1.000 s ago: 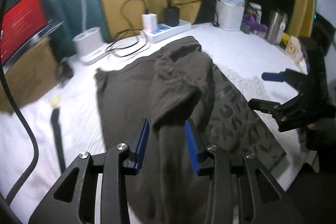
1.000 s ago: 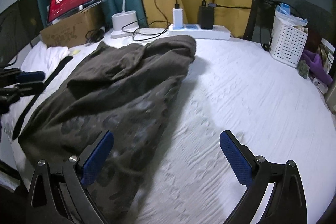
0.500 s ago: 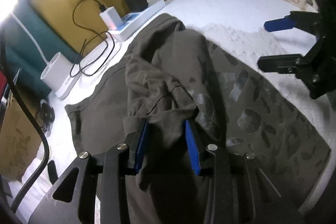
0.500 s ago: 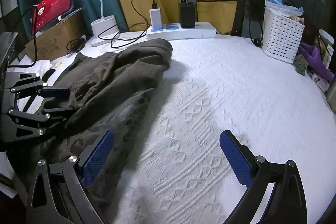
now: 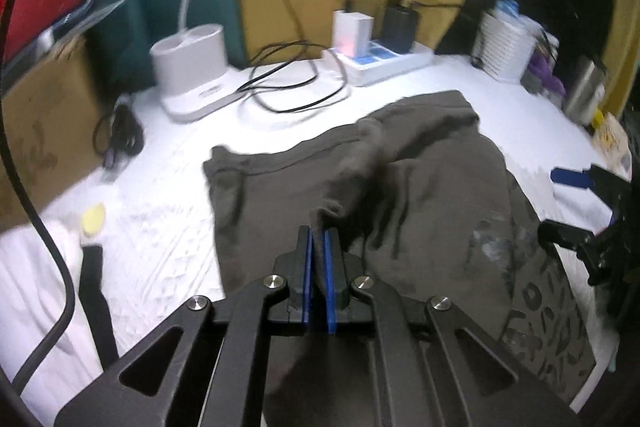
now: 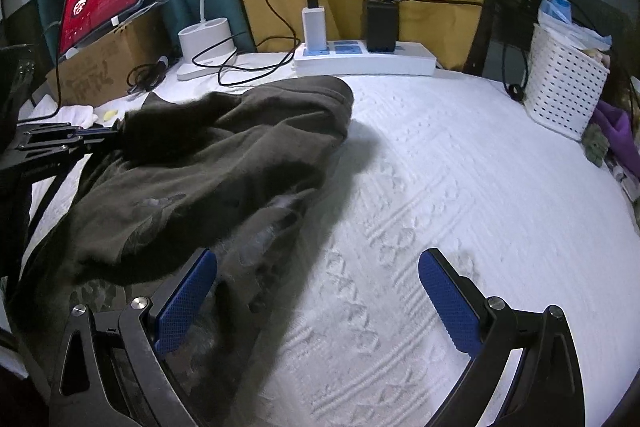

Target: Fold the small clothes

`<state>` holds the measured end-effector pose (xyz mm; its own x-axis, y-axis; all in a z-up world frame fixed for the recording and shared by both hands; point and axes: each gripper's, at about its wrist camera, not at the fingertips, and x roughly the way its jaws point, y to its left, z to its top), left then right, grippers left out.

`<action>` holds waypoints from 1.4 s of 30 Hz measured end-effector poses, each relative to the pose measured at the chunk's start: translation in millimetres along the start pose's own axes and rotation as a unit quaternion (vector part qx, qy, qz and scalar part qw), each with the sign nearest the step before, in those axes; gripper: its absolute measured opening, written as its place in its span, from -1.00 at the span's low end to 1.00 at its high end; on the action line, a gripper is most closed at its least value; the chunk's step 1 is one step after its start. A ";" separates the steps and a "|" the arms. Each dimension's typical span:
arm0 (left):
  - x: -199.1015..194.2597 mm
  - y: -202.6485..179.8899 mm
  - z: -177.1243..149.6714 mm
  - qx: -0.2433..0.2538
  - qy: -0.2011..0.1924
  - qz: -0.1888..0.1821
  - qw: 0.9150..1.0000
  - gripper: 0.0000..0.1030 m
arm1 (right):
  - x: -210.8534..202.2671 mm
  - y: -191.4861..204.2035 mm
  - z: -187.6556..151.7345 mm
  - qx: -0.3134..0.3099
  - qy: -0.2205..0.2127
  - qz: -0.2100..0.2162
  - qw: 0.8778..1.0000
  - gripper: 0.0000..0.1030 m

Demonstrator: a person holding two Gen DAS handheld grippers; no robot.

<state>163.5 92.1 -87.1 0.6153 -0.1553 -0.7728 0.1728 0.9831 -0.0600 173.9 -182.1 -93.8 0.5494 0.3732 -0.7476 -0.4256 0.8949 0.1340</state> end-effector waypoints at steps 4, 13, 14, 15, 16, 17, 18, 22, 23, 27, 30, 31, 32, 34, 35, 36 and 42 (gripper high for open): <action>0.5 18.1 -5.2 -0.049 0.004 -0.005 0.999 -0.91 | 3.3 3.8 4.0 -0.003 0.003 0.001 1.000 0.97; 0.2 20.2 13.8 -0.050 -0.006 -0.040 0.998 0.03 | 7.9 6.3 9.6 -0.006 0.007 -0.001 1.000 0.97; 8.2 18.7 16.4 -0.047 0.007 -0.038 0.998 0.03 | 7.7 6.4 10.3 -0.006 0.006 -0.001 1.000 0.97; 15.2 18.8 17.5 -0.046 0.015 -0.037 0.998 0.03 | 7.5 6.3 11.3 -0.005 0.004 -0.001 1.000 0.97; 22.0 17.9 17.8 -0.041 0.021 -0.041 0.998 0.03 | 7.3 6.3 12.0 -0.005 0.003 -0.001 1.000 0.97; 28.3 16.7 17.5 -0.035 0.026 -0.044 0.998 -0.04 | 7.0 6.3 12.9 -0.005 0.002 -0.001 1.000 0.97; 33.9 15.8 17.0 -0.030 0.031 -0.042 0.998 -0.49 | 6.7 6.0 13.7 -0.004 0.000 0.000 1.000 0.97; 23.7 9.9 22.2 -0.005 0.016 -0.032 0.999 -0.86 | 9.1 4.9 14.4 -0.002 0.001 0.000 1.000 0.97; 15.5 8.9 26.5 0.004 0.009 -0.029 1.000 -0.86 | 9.9 4.8 13.9 -0.003 0.003 0.001 1.000 0.97; 4.5 16.3 41.4 0.033 -0.008 0.001 0.999 -0.86 | 13.5 7.4 11.9 -0.010 0.006 0.004 1.000 0.97; 21.8 31.9 50.2 0.039 0.012 0.008 0.999 -0.86 | 21.2 12.7 9.1 -0.021 0.015 0.000 1.000 0.97; 29.6 35.7 50.6 0.042 0.023 0.010 0.999 -0.86 | 25.2 14.1 7.6 -0.026 0.021 -0.004 0.999 0.97; 40.5 40.4 50.1 0.041 0.040 0.010 0.998 -0.86 | 28.2 14.9 6.6 -0.027 0.027 -0.006 0.999 0.97; 49.5 43.6 44.3 0.042 0.061 0.012 0.997 -0.83 | 32.8 15.6 4.1 -0.027 0.036 -0.008 0.999 0.97; 50.4 42.2 41.6 0.046 0.064 0.014 0.997 -0.82 | 31.7 15.4 4.6 -0.026 0.034 -0.008 0.999 0.97; 48.6 39.7 38.5 0.051 0.066 0.015 0.996 -0.81 | 29.8 14.2 5.3 -0.025 0.031 -0.009 0.999 0.97; 32.0 48.8 40.3 0.026 0.051 -0.007 0.998 -0.62 | 14.0 -7.0 30.0 0.013 -0.005 0.005 1.000 0.97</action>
<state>222.6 131.2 -89.3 0.5321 -0.1552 -0.8323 0.2219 0.9743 -0.0398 206.2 -175.8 -85.7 0.5520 0.3838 -0.7402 -0.4125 0.8972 0.1576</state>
